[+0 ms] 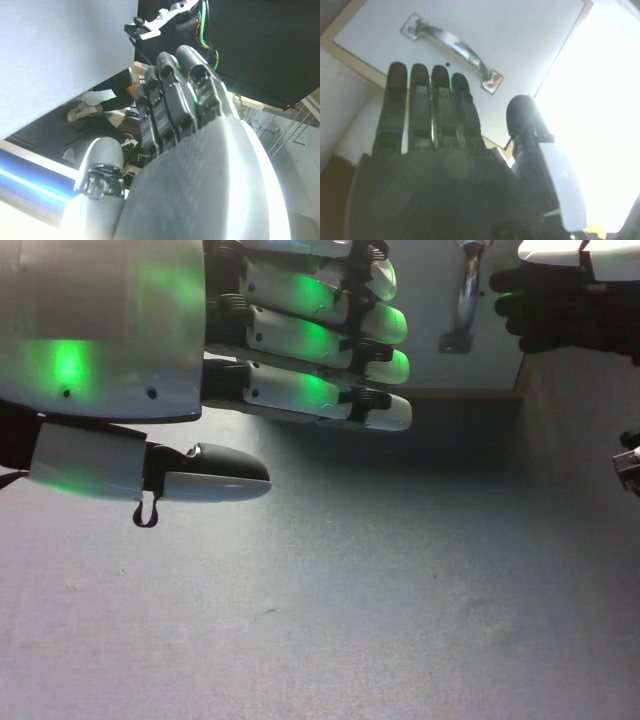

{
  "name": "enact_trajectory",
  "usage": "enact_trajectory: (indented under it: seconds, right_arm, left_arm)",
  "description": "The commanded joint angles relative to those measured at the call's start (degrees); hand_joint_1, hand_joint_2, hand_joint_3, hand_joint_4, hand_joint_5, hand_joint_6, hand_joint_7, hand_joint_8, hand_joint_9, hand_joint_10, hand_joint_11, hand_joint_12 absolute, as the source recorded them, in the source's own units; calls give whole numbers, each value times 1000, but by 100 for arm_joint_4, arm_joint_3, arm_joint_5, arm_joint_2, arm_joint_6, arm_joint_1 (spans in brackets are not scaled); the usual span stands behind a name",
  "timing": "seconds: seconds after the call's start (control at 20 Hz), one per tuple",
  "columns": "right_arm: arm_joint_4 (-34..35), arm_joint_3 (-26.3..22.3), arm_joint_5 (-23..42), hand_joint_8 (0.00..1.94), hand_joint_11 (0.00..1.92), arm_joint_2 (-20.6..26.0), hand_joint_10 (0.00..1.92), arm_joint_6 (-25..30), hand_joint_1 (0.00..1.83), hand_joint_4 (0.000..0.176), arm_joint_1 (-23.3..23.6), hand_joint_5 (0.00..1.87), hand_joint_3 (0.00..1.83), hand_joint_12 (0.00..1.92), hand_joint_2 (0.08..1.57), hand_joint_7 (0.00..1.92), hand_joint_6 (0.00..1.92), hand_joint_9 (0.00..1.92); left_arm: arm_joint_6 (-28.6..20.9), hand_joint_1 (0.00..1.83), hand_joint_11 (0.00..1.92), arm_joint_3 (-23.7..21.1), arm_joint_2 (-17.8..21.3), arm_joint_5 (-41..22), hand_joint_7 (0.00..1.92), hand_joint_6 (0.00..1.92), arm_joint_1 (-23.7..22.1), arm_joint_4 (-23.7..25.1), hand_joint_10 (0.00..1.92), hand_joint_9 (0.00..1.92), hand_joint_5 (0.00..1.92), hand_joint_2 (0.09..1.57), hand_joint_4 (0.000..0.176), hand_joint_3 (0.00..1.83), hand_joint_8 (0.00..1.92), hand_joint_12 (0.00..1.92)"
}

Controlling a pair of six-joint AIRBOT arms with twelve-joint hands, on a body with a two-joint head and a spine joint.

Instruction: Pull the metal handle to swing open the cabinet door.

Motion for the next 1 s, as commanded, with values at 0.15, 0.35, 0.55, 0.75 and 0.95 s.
enact_trajectory:
  seconds: [0.15, 0.35, 0.55, 0.75, 0.95]
  right_arm:
    - [55, 126, 770, 4, 0, -94, 4, 40, 0, 0, -31, 268, 112, 711, 1571, 276, 4, 252]
    - [55, 259, 822, 2, 0, -227, 2, 40, 0, 0, -41, 260, 109, 698, 1571, 270, 2, 246]
    - [53, 227, 870, 0, 0, -306, 2, 40, 0, 0, -60, 256, 108, 702, 1571, 268, 0, 247]
    - [50, 145, 990, 0, 0, -346, 1, 40, 0, 0, -117, 257, 108, 698, 1571, 267, 1, 246]
    - [-32, -141, 1340, 0, 0, -318, 0, 40, 0, 0, -258, 248, 109, 697, 1571, 261, 0, 241]
  left_arm:
    - [34, 0, 56, 2, 46, -121, 439, 0, -57, -547, 1, 411, 395, 1571, 0, 95, 1, 836]
    - [34, 0, 69, 2, 46, -121, 448, 3, -57, -547, 3, 420, 406, 1571, 0, 100, 3, 833]
    - [34, 0, 62, 2, 46, -121, 435, 2, -57, -547, 1, 409, 395, 1571, 0, 105, 1, 826]
    - [34, 0, 59, 2, 46, -121, 438, 3, -57, -547, 1, 409, 398, 1571, 0, 103, 2, 824]
    - [34, 0, 73, 2, 46, -121, 447, 2, -57, -547, 4, 421, 401, 1571, 0, 105, 4, 827]
